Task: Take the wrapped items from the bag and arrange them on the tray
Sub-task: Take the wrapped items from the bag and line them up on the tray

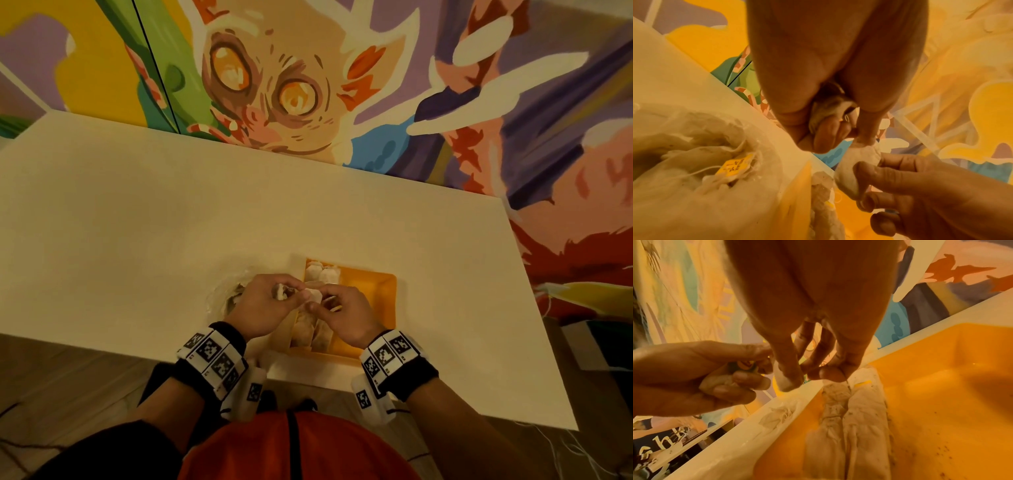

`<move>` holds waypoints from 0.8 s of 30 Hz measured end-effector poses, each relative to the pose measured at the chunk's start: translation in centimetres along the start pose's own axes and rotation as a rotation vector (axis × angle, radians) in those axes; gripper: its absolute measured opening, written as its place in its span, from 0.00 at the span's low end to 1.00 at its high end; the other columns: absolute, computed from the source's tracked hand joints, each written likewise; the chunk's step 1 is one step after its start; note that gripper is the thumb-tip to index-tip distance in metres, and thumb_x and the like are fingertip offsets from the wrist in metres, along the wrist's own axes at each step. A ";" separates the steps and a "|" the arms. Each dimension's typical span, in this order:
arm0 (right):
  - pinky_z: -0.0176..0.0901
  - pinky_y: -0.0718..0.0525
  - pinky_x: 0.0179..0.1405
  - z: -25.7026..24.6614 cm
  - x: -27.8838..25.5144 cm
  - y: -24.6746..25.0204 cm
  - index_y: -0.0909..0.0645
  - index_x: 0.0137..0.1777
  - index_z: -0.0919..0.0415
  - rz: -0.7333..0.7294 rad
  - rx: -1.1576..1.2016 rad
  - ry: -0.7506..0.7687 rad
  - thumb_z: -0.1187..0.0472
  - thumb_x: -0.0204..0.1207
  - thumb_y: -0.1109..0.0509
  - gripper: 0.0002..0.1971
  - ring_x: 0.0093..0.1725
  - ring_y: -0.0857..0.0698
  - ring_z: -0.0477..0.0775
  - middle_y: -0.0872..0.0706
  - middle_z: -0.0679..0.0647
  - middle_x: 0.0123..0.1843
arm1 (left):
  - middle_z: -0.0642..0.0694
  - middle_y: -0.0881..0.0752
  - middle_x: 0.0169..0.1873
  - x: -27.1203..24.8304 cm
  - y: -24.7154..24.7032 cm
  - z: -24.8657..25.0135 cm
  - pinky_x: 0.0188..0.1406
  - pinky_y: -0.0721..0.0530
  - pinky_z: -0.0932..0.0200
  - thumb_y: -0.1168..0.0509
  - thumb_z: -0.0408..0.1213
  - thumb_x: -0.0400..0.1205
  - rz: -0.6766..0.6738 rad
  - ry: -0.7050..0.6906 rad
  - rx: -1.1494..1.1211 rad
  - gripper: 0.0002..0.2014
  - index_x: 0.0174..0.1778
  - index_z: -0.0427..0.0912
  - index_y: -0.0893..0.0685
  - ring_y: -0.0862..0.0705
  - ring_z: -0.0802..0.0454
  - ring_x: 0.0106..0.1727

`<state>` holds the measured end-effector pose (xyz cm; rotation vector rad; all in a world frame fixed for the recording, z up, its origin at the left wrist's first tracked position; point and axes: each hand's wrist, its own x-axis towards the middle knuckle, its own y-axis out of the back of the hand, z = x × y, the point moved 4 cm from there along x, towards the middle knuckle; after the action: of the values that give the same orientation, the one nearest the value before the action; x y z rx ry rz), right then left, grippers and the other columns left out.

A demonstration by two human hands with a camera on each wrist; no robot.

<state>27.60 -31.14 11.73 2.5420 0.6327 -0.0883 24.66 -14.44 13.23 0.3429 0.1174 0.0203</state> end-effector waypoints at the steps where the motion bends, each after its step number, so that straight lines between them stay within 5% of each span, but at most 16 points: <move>1: 0.35 0.17 0.41 0.2 -0.1 0.0 0.12 0.48 0.55 -0.001 -0.008 -0.006 0.56 0.76 0.25 0.05 0.41 0.13 0.48 0.11 0.50 0.43 | 0.55 0.11 0.38 0.0 -0.1 0.1 0.41 0.23 0.73 0.26 0.40 0.78 0.008 0.001 -0.004 0.04 0.44 0.44 0.09 0.17 0.67 0.38; 5: 0.45 0.15 0.46 1.0 -0.3 0.0 0.13 0.43 0.62 -0.012 -0.058 -0.061 0.55 0.75 0.24 0.09 0.42 0.12 0.50 0.09 0.53 0.42 | 0.57 0.11 0.37 -0.2 -0.3 -0.2 0.40 0.21 0.70 0.26 0.41 0.78 0.034 0.019 0.041 0.02 0.41 0.49 0.09 0.16 0.64 0.39; 10: 0.23 0.27 0.32 2.8 -0.8 0.7 0.12 0.45 0.58 -0.052 -0.236 -0.190 0.54 0.73 0.22 0.07 0.37 0.18 0.39 0.13 0.46 0.38 | 0.56 0.11 0.42 -0.3 -0.4 -2.1 0.53 0.15 0.47 0.27 0.46 0.77 0.018 0.156 0.212 0.04 0.42 0.51 0.11 0.14 0.54 0.47; 13: 0.29 0.23 0.30 4.3 -1.1 0.6 0.12 0.48 0.59 -0.111 -0.239 -0.323 0.57 0.71 0.20 0.09 0.38 0.13 0.47 0.11 0.51 0.39 | 0.52 0.12 0.49 -0.8 -0.6 -2.7 0.57 0.17 0.52 0.27 0.45 0.76 0.005 0.249 0.312 0.06 0.46 0.50 0.12 0.15 0.53 0.54; 17: 0.42 0.10 0.36 5.0 -1.6 0.1 0.13 0.46 0.62 -0.157 -0.229 -0.436 0.64 0.69 0.19 0.08 0.38 0.08 0.54 0.09 0.58 0.40 | 0.48 0.12 0.50 -1.1 -1.3 -2.7 0.49 0.22 0.60 0.27 0.44 0.76 -0.058 0.295 0.419 0.08 0.47 0.45 0.12 0.16 0.51 0.55; 21: 0.30 0.19 0.28 4.9 -1.4 -0.1 0.10 0.42 0.63 -0.175 -0.367 -0.442 0.66 0.69 0.21 0.03 0.36 0.12 0.48 0.09 0.56 0.39 | 0.44 0.11 0.49 -1.2 -1.7 -2.0 0.46 0.20 0.61 0.28 0.43 0.78 -0.110 0.309 0.525 0.10 0.48 0.40 0.10 0.15 0.51 0.50; 24: 0.37 0.24 0.30 4.6 -1.4 -0.5 0.11 0.42 0.69 -0.190 -0.391 -0.436 0.61 0.70 0.23 0.09 0.35 0.15 0.55 0.12 0.61 0.37 | 0.43 0.11 0.49 -1.3 -1.9 -2.1 0.47 0.17 0.58 0.27 0.43 0.78 -0.128 0.333 0.536 0.11 0.48 0.39 0.10 0.15 0.50 0.49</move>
<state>26.43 -33.61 7.76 1.9939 0.6391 -0.5175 23.17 -15.57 10.81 0.8662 0.4794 -0.0831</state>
